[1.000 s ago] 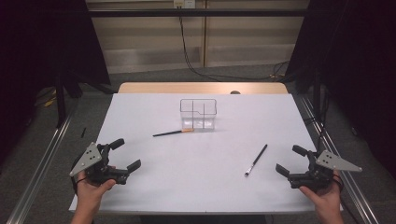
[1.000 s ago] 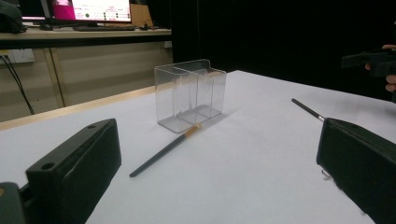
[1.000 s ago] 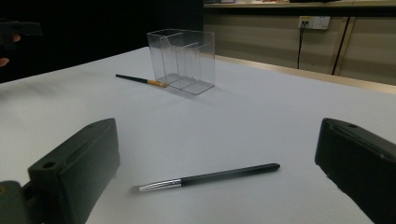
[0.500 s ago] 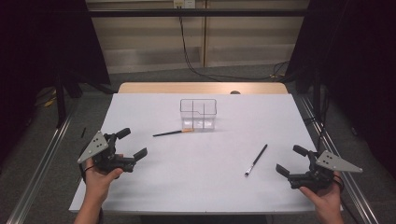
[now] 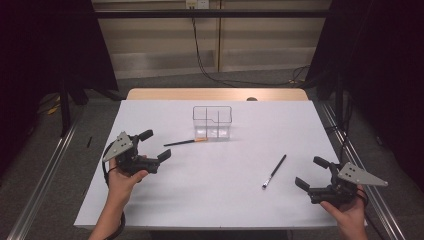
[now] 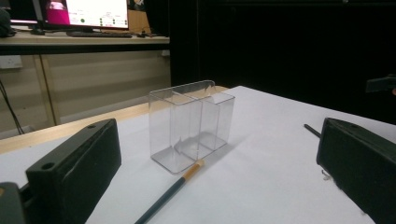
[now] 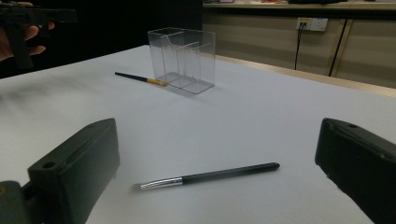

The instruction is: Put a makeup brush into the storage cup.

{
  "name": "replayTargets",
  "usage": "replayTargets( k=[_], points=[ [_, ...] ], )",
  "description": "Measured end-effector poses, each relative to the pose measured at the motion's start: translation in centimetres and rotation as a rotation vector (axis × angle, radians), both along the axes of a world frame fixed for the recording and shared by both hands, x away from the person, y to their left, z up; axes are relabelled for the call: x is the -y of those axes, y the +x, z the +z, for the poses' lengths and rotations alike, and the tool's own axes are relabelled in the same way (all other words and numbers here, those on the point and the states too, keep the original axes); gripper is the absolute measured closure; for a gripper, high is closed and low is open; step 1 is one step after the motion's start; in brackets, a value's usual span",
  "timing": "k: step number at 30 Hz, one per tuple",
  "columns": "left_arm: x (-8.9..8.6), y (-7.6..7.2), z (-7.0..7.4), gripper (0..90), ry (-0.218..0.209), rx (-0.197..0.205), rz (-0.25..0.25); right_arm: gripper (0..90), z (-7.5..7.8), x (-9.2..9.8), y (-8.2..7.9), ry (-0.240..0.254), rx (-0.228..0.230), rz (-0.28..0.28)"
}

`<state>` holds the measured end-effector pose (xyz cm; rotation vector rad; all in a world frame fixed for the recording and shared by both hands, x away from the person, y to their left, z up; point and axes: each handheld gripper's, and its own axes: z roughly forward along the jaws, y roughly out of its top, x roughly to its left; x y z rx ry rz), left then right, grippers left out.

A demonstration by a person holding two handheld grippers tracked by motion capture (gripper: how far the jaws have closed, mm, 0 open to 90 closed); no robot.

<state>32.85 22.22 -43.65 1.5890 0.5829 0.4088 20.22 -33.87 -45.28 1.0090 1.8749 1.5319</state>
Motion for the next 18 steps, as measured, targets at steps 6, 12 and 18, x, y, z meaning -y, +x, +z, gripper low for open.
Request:
replayTargets(
  k=[6, 12, 18],
  points=[
    [0.6, 1.1, -0.1, 0.0, -0.007, -0.001, 0.012, 0.0, 0.0, 0.0, -0.2, -0.002, -0.001, 0.001],
    [1.4, 1.9, -0.3, 0.0, 0.005, -0.009, 0.012, 0.0, 0.1, 0.0, -0.2, -0.002, 0.001, 0.000],
    [2.2, 2.8, -0.5, 0.0, 0.032, -0.020, 0.022, 0.0, 0.0, 0.0, -0.2, -0.003, 0.000, 0.004]
  ],
)
